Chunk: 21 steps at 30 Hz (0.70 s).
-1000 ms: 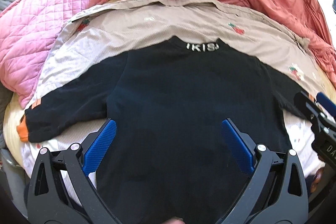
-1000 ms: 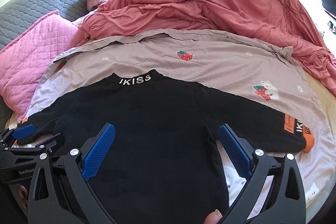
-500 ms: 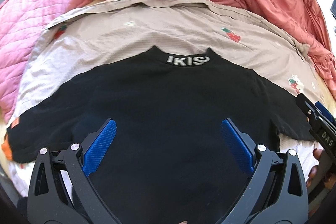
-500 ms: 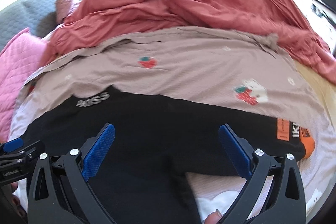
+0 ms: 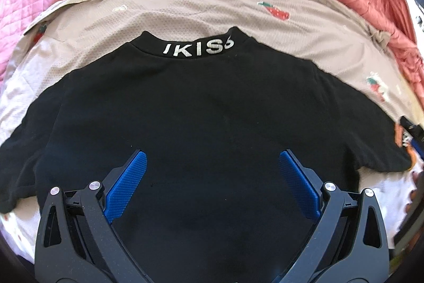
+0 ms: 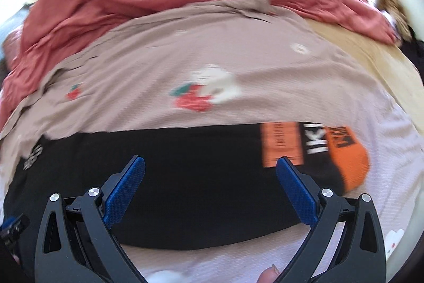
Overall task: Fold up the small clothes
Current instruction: 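Move the right tool toward the orange cuff of the sleeve and grasp it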
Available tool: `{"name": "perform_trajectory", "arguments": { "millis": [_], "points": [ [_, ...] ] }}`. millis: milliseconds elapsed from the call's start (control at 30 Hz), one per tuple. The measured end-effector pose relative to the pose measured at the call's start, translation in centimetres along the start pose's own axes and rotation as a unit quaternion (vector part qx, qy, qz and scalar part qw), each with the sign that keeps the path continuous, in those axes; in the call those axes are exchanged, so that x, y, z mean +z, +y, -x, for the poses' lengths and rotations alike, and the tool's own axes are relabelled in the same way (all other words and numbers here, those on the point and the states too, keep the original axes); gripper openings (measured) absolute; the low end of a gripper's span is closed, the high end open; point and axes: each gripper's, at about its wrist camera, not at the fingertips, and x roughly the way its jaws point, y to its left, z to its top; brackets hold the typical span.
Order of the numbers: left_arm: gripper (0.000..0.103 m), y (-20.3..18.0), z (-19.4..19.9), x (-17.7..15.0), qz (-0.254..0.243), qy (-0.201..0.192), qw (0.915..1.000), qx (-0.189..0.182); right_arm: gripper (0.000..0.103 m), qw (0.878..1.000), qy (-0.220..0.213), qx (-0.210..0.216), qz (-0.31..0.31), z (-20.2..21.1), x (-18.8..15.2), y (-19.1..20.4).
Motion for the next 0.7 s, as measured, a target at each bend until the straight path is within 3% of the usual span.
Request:
{"name": "perform_trajectory", "arguments": {
  "millis": [233,333,500,567,600,700],
  "points": [
    [0.094,0.3,-1.3,-0.3,-0.032,-0.006,0.999,0.032,0.099,0.997,-0.006,-0.066,-0.043,0.1,1.7,-6.3],
    [0.094,0.6,-2.2,-0.5,-0.031,0.001,0.9988,0.037,0.099,0.994,0.014,-0.089,-0.068,-0.5,1.7,-9.6],
    [0.094,0.8,-3.6,-0.9,-0.031,0.011,0.9986,0.042,0.098,0.986,0.051,-0.039,-0.155,-2.3,0.4,-13.0],
    [0.094,0.7,-3.8,-1.0,-0.032,0.008,0.9985,0.043,0.098,0.987,0.053,-0.041,-0.144,-2.7,0.4,-12.4],
    [0.094,0.7,-3.9,-1.0,-0.032,0.005,0.9986,0.042,0.093,0.989,0.052,-0.051,-0.13,-2.7,0.4,-12.0],
    [0.094,0.8,-4.1,-1.0,-0.028,0.002,0.9989,0.037,0.057,0.988,0.051,-0.066,-0.128,-2.9,0.3,-11.9]
  ]
}}
